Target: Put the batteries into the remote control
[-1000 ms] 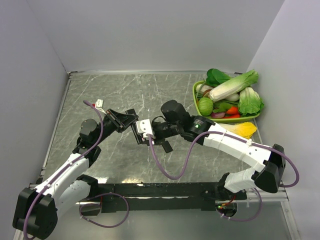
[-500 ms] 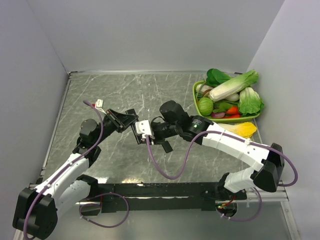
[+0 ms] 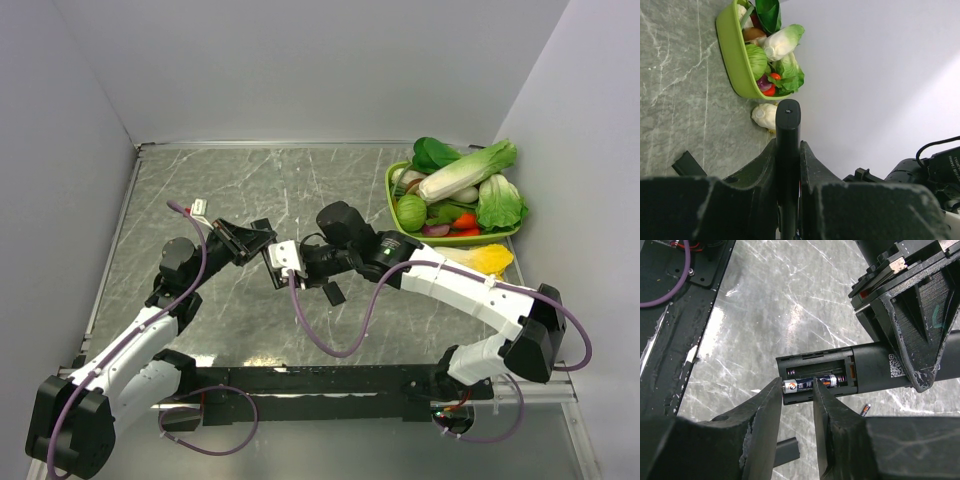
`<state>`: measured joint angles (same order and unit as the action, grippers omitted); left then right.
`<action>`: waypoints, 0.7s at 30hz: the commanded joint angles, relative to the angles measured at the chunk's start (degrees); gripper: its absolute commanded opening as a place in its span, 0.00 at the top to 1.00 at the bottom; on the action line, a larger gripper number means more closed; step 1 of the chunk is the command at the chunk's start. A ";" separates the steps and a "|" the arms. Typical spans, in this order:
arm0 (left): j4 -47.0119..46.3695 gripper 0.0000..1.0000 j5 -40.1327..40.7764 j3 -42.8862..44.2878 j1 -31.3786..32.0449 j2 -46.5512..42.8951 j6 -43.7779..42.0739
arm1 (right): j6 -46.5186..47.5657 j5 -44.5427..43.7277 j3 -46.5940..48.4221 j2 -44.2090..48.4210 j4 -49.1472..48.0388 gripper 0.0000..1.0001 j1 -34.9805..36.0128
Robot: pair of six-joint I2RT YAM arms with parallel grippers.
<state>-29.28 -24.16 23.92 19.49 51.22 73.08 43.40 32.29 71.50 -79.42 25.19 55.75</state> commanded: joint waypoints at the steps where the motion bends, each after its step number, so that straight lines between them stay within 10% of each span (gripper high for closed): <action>1: -4.21 0.99 -1.50 1.83 -0.15 -1.04 0.66 | 0.73 -0.65 1.09 -1.70 -1.19 0.66 0.33; 21: -6.85 0.99 -2.91 1.92 -0.15 -2.09 1.98 | 0.55 -5.13 -3.74 -4.25 -5.85 0.80 -0.11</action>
<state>-29.39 -23.81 23.92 18.70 51.22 71.94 43.11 31.16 69.93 -81.10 20.05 56.21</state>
